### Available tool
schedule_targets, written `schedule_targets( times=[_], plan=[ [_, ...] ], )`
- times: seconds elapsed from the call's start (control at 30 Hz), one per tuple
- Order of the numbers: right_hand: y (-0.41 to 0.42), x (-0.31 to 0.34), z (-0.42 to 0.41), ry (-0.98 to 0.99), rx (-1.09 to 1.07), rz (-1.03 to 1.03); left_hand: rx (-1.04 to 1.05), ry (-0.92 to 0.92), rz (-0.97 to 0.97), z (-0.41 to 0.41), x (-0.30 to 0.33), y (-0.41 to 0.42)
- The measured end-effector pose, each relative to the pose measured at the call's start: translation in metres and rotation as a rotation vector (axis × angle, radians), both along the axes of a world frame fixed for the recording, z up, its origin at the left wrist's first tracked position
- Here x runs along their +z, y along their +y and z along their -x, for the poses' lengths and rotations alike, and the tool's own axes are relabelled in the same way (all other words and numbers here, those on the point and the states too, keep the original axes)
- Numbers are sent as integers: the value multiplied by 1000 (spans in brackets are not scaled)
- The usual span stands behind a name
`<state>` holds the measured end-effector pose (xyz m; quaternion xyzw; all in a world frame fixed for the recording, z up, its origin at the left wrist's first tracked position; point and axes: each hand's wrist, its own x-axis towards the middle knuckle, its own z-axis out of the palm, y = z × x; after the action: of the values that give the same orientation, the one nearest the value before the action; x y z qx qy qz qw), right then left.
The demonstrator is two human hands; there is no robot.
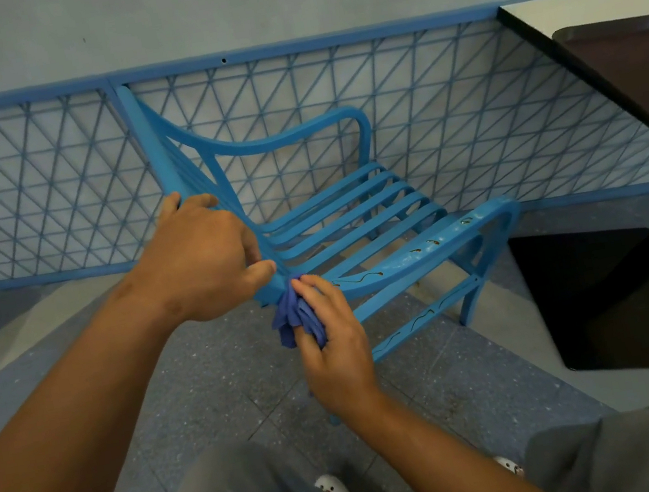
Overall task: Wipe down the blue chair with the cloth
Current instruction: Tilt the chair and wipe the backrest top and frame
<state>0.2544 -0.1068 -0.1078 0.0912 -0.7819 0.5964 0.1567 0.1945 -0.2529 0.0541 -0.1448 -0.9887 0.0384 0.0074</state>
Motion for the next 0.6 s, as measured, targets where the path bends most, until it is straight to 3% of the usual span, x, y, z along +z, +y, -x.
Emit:
schedule_targets(
  times=[0.37, 0.6],
  plan=[
    [-20, 24, 12, -12, -78, 223, 18, 21, -77, 2, -4, -1],
    [11, -8, 16, -20, -163, 179, 15, 31, -70, 1, -5, -1]
  ],
)
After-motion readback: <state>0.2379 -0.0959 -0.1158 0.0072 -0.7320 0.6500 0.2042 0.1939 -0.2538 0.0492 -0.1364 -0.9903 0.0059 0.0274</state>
